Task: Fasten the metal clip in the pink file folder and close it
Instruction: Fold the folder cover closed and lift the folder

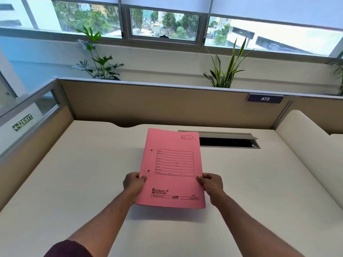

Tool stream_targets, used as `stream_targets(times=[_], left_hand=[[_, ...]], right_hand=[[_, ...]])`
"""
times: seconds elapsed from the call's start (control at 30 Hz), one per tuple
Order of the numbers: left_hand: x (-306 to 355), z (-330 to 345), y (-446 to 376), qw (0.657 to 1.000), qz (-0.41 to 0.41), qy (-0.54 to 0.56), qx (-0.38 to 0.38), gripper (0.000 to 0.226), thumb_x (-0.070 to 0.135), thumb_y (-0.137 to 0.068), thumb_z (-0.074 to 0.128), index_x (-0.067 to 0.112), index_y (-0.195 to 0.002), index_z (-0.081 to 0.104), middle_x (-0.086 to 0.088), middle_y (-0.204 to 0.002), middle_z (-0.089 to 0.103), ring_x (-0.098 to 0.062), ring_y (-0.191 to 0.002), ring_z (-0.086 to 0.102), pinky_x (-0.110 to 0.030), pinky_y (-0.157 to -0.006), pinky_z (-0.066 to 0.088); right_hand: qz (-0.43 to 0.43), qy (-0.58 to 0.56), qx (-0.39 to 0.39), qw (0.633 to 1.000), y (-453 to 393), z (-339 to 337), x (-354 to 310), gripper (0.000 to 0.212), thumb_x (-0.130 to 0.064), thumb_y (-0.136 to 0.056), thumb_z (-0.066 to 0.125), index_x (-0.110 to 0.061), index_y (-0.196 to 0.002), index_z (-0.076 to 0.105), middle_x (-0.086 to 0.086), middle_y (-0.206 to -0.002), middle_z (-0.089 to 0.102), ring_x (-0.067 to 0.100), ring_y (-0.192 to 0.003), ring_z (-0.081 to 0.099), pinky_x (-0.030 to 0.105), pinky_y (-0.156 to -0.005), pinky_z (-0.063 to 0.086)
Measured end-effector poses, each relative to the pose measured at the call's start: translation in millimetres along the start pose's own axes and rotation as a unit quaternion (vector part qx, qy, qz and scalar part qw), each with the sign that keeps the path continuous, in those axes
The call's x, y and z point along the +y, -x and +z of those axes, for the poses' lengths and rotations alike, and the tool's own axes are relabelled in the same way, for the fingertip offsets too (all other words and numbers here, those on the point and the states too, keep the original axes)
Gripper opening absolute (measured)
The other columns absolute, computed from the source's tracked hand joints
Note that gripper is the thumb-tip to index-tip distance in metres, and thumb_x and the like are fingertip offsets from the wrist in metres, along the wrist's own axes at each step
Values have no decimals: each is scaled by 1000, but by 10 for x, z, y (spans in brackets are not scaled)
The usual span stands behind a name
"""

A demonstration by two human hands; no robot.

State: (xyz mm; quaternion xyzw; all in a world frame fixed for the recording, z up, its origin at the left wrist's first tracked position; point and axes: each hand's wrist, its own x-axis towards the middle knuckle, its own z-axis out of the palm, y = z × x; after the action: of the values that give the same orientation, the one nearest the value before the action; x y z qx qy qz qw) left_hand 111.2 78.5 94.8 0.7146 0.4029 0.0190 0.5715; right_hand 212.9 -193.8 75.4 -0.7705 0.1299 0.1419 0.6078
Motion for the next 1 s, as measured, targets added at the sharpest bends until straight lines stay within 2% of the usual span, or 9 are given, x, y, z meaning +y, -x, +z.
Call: stream_targets(times=[0.1, 0.23, 0.53, 0.7, 0.83, 0.93, 1.0], left_hand=[[146, -113, -242, 1000, 1, -2, 8, 13, 20, -93, 65, 11, -86, 71, -7, -88, 74, -26, -79, 70, -32, -67, 57], [305, -247, -580, 1000, 6, -18, 23, 13, 19, -92, 68, 9, -84, 72, -9, -88, 74, -26, -78, 69, -32, -68, 55], [519, -383, -1462, 996, 20, -86, 26, 20, 24, -85, 76, 7, -77, 73, -10, -83, 75, -30, -78, 70, -44, -79, 60], [555, -363, -1898, 993, 19, -108, 33, 21, 25, -86, 74, 4, -80, 73, -14, -87, 75, -33, -80, 69, -40, -75, 59], [522, -346, -2175, 991, 20, -126, 35, 23, 26, -86, 75, 4, -79, 72, -14, -86, 75, -32, -78, 69, -34, -67, 54], [484, -329, -2317, 989, 28, -143, 33, 23, 27, -85, 76, 7, -76, 71, -11, -83, 75, -29, -74, 67, -32, -66, 51], [468, -306, -2369, 987, 38, -156, 31, 23, 28, -84, 76, 8, -74, 71, -9, -80, 74, -28, -73, 66, -32, -67, 53]], right_hand=[[-6, 21, 0, 1000, -160, 216, -175, 7, -9, -89, 78, -11, -84, 81, 9, -90, 81, 30, -88, 76, 45, -88, 63], [-20, 62, -3, 998, -396, 491, -418, 8, -10, -88, 80, -13, -80, 81, 8, -88, 81, 31, -91, 77, 47, -89, 63], [-12, 137, 19, 990, -976, 1039, -702, 10, -15, -82, 86, -16, -74, 80, 4, -82, 81, 29, -87, 77, 48, -85, 64], [-3, 167, 26, 986, -1295, 1345, -759, 14, -22, -80, 86, -19, -69, 79, -1, -78, 80, 21, -76, 73, 40, -78, 61], [3, 187, 26, 982, -1545, 1523, -751, 11, -25, -78, 88, -16, -77, 82, -2, -78, 80, 18, -73, 70, 33, -73, 56], [7, 211, 31, 977, -1656, 1603, -701, 23, -28, -76, 88, -13, -64, 76, -7, -65, 74, 16, -64, 64, 30, -62, 47], [9, 223, 39, 974, -1699, 1618, -664, 23, -31, -75, 89, -14, -64, 76, -7, -65, 74, 16, -65, 65, 27, -60, 45]])
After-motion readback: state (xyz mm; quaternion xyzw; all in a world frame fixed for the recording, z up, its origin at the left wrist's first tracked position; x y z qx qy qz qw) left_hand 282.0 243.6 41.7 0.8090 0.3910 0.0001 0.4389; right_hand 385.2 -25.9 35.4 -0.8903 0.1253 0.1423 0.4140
